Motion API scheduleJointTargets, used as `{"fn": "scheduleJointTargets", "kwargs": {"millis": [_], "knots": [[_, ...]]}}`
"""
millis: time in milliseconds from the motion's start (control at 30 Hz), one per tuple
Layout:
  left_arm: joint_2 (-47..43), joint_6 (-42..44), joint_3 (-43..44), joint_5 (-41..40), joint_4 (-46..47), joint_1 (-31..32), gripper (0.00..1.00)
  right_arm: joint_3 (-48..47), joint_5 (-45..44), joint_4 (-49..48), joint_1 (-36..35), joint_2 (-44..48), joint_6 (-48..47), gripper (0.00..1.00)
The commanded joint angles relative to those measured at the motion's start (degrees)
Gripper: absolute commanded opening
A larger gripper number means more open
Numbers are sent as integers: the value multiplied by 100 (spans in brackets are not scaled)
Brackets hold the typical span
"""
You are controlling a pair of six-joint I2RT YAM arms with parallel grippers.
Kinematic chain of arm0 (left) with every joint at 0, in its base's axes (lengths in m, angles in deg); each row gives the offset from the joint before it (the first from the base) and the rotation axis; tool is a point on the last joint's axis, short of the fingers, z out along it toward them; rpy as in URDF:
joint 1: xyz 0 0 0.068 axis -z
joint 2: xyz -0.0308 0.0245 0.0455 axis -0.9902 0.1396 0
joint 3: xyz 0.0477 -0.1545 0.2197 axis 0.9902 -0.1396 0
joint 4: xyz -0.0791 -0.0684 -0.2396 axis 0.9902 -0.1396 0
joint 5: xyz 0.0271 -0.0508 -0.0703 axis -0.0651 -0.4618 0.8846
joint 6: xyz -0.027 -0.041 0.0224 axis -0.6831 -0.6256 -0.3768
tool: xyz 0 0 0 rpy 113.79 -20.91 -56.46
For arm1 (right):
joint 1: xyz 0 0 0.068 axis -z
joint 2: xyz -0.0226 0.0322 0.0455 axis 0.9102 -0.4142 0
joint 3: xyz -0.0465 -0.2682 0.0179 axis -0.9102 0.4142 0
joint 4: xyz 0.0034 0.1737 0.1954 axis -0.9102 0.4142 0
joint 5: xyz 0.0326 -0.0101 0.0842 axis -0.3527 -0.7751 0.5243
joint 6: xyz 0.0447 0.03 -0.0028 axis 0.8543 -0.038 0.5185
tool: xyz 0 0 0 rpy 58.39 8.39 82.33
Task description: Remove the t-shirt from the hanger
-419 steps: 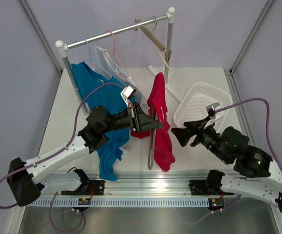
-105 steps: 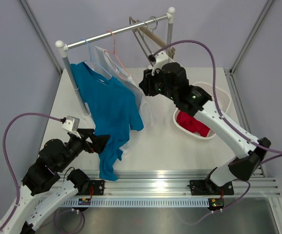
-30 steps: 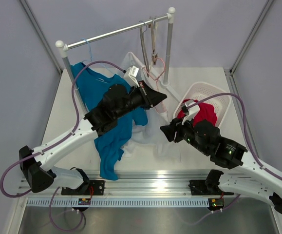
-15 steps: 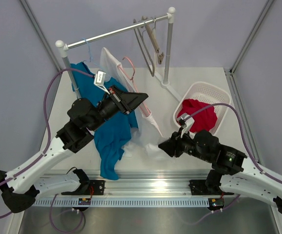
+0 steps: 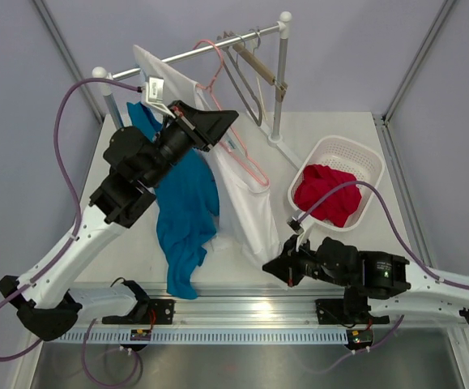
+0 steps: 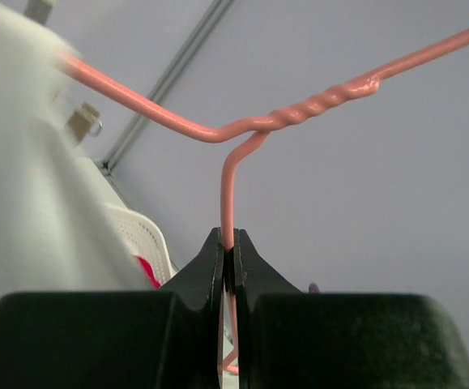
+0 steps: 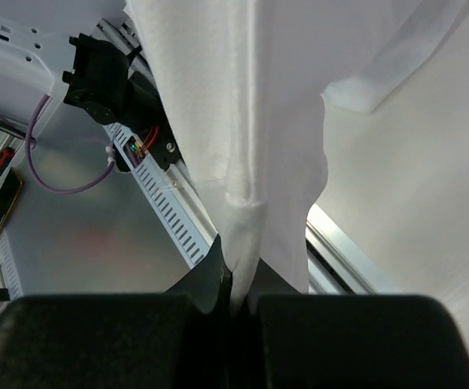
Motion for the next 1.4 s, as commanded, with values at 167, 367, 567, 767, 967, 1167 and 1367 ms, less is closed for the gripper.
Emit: {"fn": "scheduleJointTargets", "kwargs": {"millis": [167, 367, 567, 767, 967, 1167, 1367], "knots": [[-128, 238, 903, 515, 467, -629, 0, 202, -1638, 1157, -1030, 441, 838, 0], [-305, -1097, 297, 1743, 1317, -620, 0, -114, -2323, 1096, -1030, -382, 637, 0], [-182, -1889, -160, 2335, 1707, -286, 0, -484, -3519, 719, -1030, -711, 470, 5], [-603, -1837, -538, 2432, 1373, -163, 0, -791, -3310, 471, -898, -473, -189, 85], [-710, -1547, -802, 2441, 1083, 4, 0, -2345, -2290, 1192, -898, -570, -1014, 87], [-630, -1046, -1048, 1914, 986, 312, 0, -3340, -1709, 868, -907, -683, -1428, 77], [-305, -843, -1075, 1377, 986, 514, 0, -3805, -2437, 735, -898, -1402, -2095, 82]]}}
